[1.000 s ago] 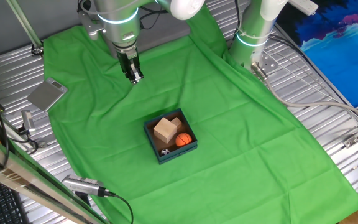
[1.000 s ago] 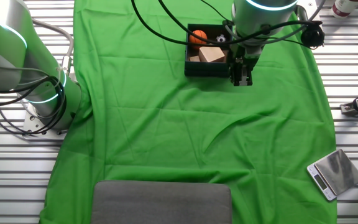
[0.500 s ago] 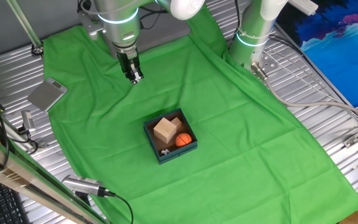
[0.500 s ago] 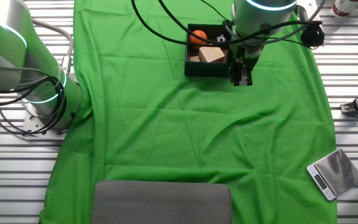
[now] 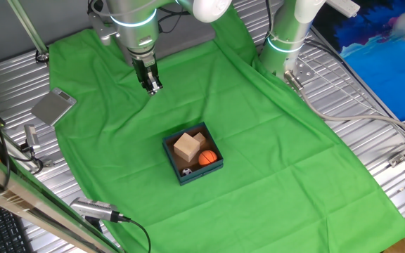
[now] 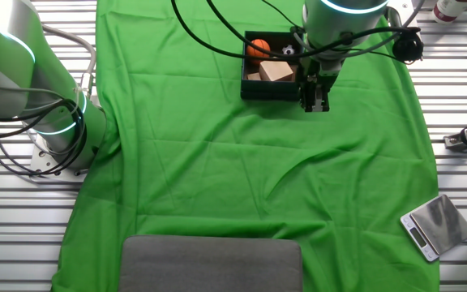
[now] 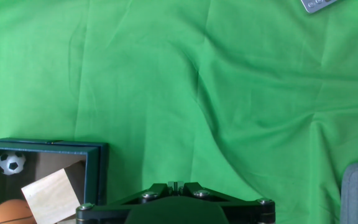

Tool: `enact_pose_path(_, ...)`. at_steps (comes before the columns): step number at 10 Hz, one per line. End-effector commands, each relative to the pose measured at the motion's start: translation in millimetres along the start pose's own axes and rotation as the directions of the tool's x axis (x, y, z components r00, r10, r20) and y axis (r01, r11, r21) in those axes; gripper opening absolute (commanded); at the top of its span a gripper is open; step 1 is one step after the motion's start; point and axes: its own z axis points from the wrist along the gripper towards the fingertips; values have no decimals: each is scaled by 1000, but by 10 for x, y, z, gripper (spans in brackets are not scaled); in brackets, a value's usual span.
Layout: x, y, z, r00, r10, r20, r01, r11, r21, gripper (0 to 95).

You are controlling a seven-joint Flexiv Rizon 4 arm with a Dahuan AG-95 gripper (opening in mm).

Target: Take everything out of the gift box

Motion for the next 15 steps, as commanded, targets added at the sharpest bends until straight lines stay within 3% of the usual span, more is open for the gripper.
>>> enact_pose_path(1,1,-1,1,998,-66,0,66,998,0,0)
enact_pose_path(11,1,-1,0,987,-163,-7,163,987,1,0)
enact_pose_path(15,1,-1,0,986,-166,-5,166,986,-36,0)
